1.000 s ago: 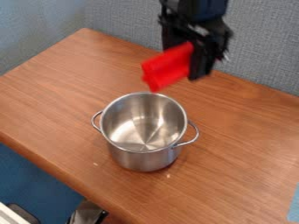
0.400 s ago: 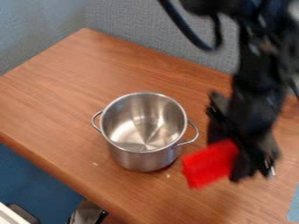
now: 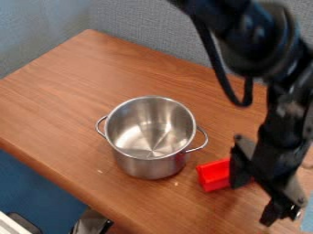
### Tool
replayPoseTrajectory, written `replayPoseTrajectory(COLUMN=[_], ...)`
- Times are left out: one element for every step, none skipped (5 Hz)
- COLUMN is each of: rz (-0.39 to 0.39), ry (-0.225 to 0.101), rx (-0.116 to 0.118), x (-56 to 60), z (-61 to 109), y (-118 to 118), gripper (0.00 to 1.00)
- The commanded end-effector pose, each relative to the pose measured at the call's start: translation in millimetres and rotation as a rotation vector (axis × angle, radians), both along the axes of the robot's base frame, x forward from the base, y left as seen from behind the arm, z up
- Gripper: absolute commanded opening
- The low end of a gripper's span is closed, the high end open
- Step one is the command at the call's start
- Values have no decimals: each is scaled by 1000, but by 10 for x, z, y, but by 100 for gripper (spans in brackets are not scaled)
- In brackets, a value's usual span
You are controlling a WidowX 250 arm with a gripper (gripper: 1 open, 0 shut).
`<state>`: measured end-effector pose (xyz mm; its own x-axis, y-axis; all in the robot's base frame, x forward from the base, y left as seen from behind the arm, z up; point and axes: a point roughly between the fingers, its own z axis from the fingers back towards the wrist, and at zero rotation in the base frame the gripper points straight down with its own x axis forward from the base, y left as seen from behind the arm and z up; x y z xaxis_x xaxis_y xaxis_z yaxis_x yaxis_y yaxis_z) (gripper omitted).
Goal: Move the red object from the metal pot to the table
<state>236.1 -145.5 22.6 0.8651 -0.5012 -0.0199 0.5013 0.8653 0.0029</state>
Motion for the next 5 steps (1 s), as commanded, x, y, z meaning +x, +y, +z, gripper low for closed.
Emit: replayPoseTrajectory(rz=[93,124,152,145,138], ry=[-79,-74,-78,-75,-71], rx=[-17,-15,-9,-23,-44], x=[93,32,-10,64,107], z=[-48,100,276,249,206], y=[9,-22,-47,-119,-153], gripper=[100,100,100,100,100])
